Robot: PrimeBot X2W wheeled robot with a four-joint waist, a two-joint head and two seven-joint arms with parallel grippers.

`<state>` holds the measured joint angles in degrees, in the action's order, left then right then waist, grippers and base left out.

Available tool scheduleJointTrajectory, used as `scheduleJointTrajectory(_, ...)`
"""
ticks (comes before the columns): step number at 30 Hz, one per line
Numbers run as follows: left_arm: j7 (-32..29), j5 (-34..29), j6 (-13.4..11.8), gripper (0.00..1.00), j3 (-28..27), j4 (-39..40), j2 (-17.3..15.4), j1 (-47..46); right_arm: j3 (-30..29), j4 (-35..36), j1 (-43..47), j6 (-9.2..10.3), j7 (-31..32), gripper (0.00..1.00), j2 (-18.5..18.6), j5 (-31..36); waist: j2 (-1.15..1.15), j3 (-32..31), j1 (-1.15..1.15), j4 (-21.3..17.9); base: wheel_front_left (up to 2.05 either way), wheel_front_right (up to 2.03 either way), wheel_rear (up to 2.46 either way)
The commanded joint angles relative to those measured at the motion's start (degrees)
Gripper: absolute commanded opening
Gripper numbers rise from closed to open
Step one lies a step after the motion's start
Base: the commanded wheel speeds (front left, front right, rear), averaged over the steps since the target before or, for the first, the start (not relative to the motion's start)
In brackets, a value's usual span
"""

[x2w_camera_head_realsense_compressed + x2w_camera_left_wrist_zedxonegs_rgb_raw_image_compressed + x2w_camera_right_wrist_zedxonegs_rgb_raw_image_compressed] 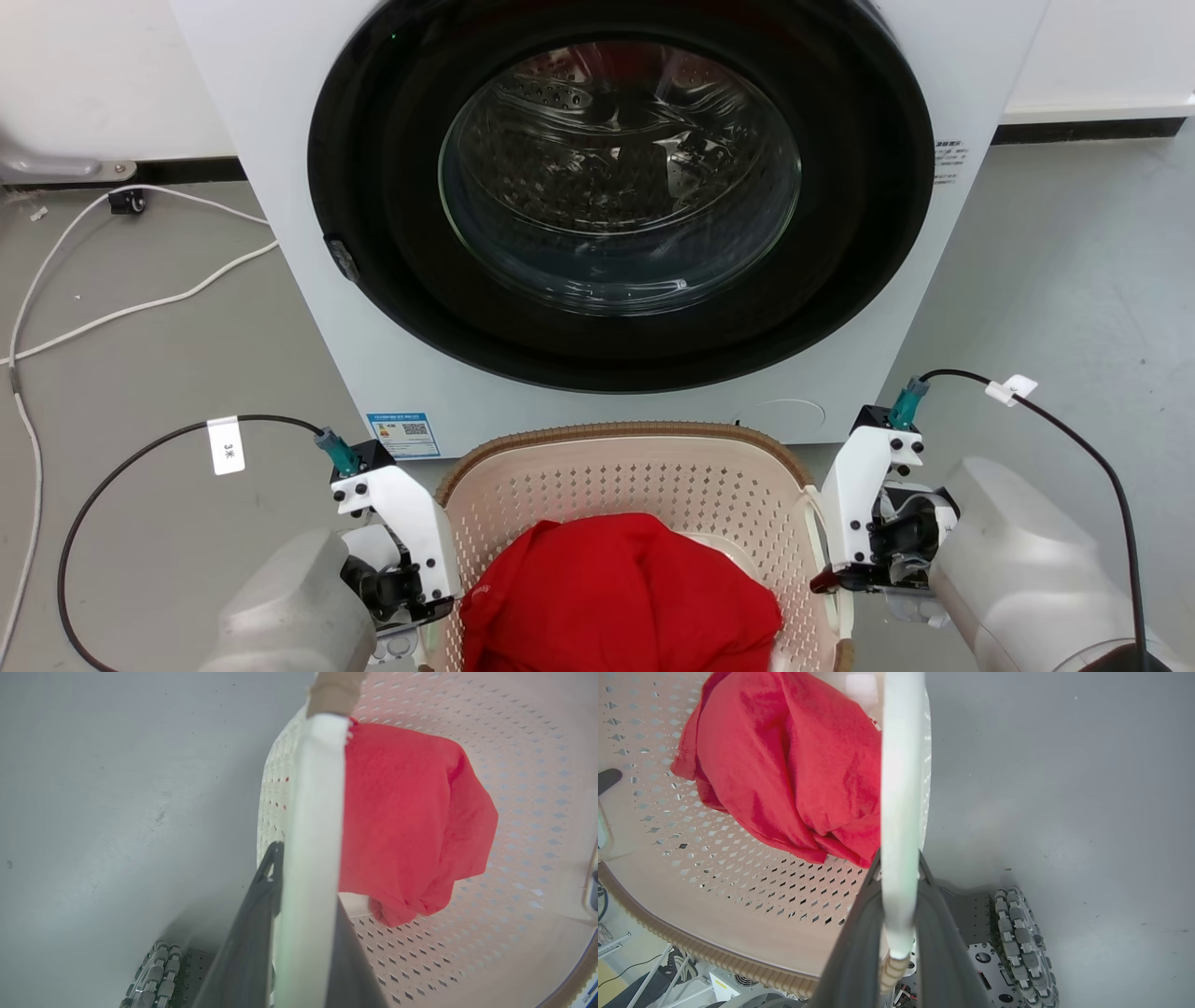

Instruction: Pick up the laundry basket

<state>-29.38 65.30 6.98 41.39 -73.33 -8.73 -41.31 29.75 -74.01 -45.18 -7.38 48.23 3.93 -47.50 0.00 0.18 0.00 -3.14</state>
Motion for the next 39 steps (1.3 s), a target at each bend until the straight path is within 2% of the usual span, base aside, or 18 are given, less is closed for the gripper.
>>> scheduleJointTrajectory(1, 0.55, 0.92, 0.90, 0.00, -0.37, 1.16, 1.97, -0.65, 0.07, 0.36, 1.20, -0.22, 0.40, 0.00, -1.93, -0.88, 0.00, 0.03, 0.00, 0.01, 0.00, 0.00, 0.00)
scheduleJointTrajectory(39, 1.14, 1.78, 0.90, 0.00, 0.68, 0.75, 1.31, -0.41, 1.54, 0.35, 1.91, -0.22, 0.75, 0.00, -1.93, -3.01, 0.00, 0.07, 0.00, 0.15, 0.00, 0.00, 0.00)
